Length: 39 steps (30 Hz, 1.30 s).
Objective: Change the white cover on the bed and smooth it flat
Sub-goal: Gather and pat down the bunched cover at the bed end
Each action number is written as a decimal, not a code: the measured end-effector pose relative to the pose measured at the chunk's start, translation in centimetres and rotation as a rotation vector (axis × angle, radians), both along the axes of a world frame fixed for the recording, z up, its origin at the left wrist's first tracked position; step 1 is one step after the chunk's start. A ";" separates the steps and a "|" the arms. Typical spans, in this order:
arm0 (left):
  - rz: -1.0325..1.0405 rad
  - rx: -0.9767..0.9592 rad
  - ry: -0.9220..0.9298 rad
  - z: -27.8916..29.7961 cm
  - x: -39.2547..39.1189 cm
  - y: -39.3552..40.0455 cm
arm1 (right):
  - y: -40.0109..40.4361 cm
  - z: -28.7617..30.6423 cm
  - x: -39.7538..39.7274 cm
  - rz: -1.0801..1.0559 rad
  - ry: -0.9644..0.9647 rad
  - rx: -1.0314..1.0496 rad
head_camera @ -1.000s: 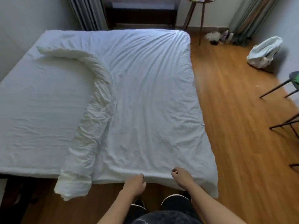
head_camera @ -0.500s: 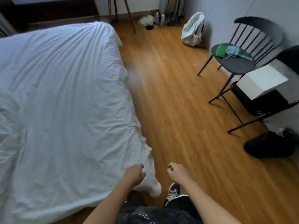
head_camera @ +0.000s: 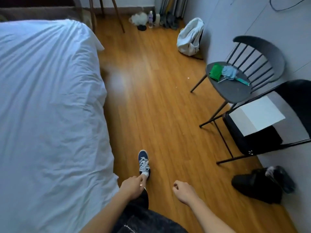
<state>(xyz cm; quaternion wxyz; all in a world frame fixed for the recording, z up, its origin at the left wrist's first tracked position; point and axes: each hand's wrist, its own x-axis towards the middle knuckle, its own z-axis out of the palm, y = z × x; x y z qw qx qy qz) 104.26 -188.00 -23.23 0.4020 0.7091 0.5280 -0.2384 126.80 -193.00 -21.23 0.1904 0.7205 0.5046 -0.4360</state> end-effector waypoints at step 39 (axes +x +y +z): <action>0.734 0.168 0.109 0.6 -11.3 117.4 | 132.5 0.1 -10.9 0.573 0.069 0.060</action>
